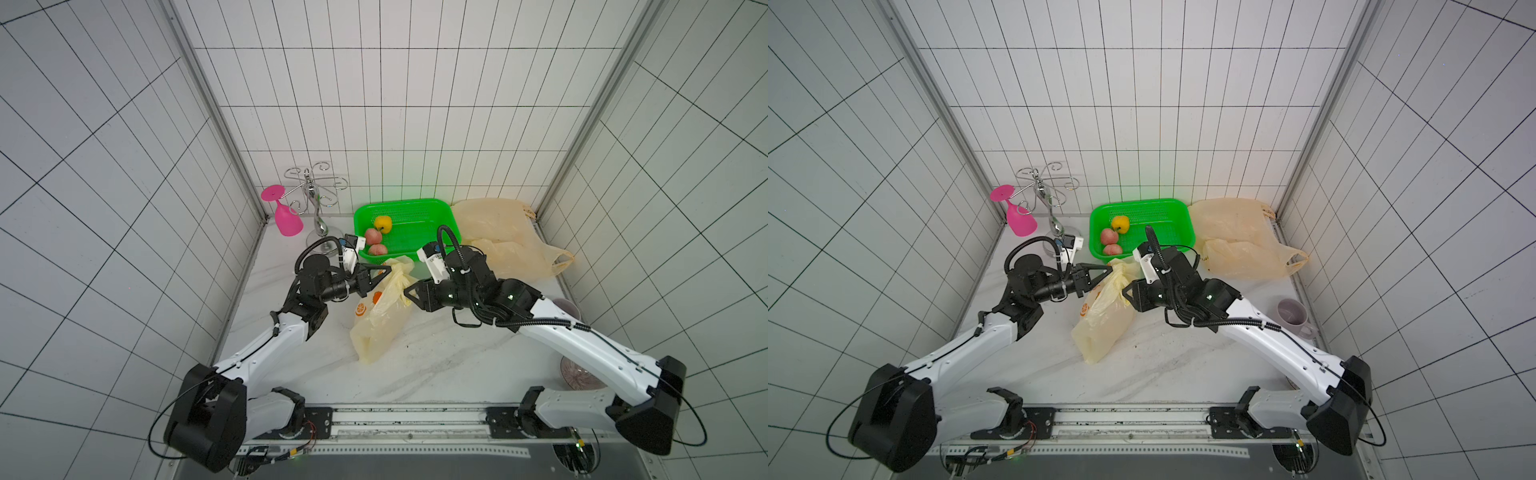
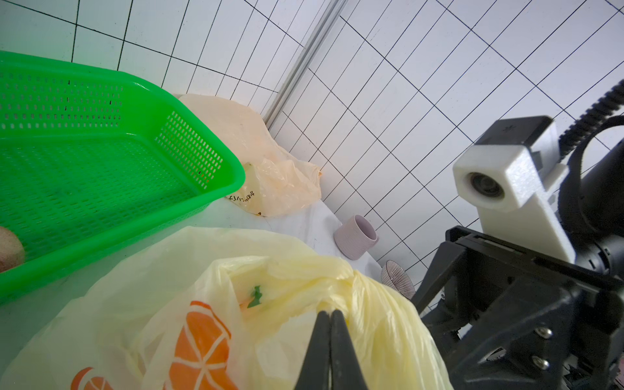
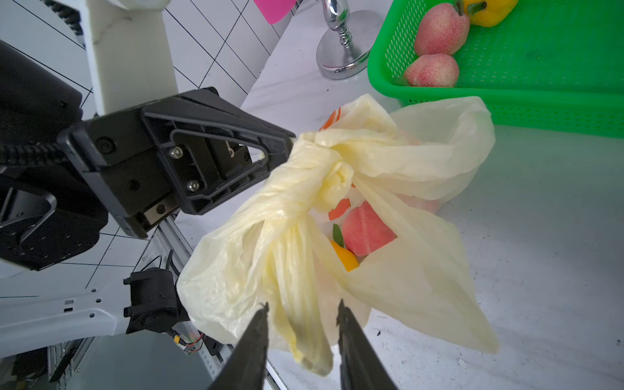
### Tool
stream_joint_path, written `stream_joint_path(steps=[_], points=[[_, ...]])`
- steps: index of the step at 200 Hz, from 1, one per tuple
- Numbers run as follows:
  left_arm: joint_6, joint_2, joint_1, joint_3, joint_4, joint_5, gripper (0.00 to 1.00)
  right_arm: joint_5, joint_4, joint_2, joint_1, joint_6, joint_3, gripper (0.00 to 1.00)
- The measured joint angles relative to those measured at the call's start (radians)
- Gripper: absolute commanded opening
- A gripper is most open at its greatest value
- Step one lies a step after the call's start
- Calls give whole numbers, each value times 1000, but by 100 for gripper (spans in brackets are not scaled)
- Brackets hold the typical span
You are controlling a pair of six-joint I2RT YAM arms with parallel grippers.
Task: Place the peach into a plastic bag & tie a knot
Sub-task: Tie the plastic bag at the center of the board.
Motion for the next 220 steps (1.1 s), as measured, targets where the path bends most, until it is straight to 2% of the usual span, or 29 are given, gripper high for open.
stream_joint_path(steps=[21, 41, 65, 106, 132, 175, 198, 220], points=[[0, -9, 3, 0, -5, 1, 0, 29, -8, 13, 1, -10, 0, 16], [-2, -27, 16, 0, -16, 2, 0, 61, -29, 16, 1, -29, 0, 17], [-1, -42, 28, 1, -25, 5, 0, 85, -42, 16, 1, -47, 0, 0], [-11, -49, 59, 4, -58, 46, 0, 161, -78, 16, -9, -60, 0, 0], [-19, -101, 116, 16, -137, 80, 0, 269, -123, 16, -36, -72, 0, 0], [-45, -131, 116, 28, -202, 138, 0, 417, -175, 16, -60, -87, 0, 0], [-44, -128, 125, 28, -244, 161, 0, 456, -204, 29, -64, -92, -1, 0], [-53, -116, 130, 20, -225, 170, 0, 420, -205, 36, -69, -102, -4, 0]])
